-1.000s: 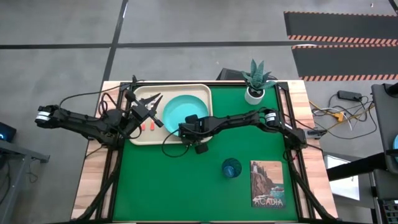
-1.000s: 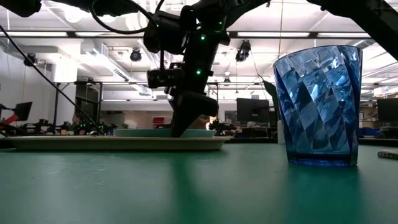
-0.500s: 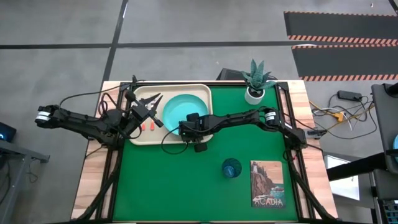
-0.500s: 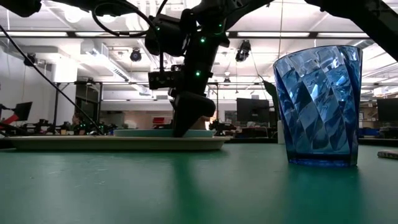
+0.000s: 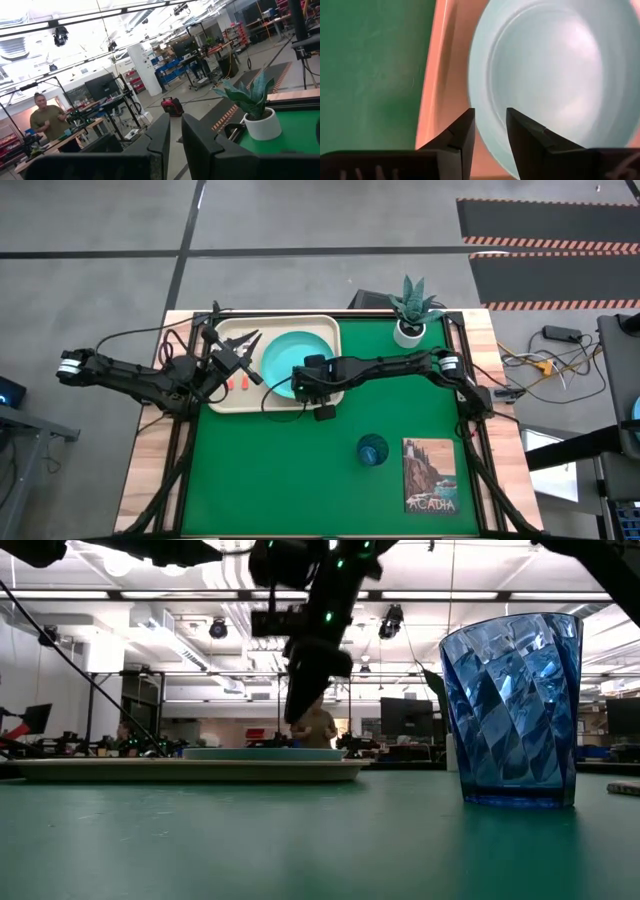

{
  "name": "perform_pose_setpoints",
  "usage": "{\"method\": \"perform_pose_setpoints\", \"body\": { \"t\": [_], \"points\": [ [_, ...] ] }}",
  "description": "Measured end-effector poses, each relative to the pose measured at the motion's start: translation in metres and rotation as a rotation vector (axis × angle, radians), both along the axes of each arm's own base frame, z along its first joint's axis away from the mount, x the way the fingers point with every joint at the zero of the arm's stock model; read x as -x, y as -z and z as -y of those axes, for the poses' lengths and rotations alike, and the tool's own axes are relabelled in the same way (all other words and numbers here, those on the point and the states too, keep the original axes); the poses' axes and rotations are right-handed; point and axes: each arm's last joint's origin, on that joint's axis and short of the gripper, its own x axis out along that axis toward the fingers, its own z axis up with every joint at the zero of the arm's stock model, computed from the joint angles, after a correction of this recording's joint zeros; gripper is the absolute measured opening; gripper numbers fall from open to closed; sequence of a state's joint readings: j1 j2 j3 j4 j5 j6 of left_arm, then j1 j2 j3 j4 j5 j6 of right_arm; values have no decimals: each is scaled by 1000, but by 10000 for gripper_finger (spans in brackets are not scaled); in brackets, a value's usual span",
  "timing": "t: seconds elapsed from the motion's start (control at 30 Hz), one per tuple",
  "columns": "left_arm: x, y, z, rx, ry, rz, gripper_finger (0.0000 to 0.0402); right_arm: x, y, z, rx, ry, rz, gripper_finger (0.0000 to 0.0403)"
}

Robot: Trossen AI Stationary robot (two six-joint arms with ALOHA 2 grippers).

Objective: Pick and place plate/cup/fork/spoon on tray
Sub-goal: Put the blue cup on the white tray to the top left of the blue plate

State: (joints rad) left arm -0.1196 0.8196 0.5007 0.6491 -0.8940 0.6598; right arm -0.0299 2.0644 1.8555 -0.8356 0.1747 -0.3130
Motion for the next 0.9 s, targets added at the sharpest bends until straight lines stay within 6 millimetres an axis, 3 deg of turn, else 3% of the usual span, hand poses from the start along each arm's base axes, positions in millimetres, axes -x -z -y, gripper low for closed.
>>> {"method": "perform_pose_setpoints", "body": {
  "t": [0.33,0.7,0.9],
  "points": [
    [-3,2,0,0,1,-14,34,48,-34,-11,-55,33,101,81],
    [-5,3,1,3,7,-7,34,125,-43,-23,-140,127,348,82],
    [-6,4,1,3,10,-3,34,162,-48,-40,-207,119,477,76]
  ]
}}
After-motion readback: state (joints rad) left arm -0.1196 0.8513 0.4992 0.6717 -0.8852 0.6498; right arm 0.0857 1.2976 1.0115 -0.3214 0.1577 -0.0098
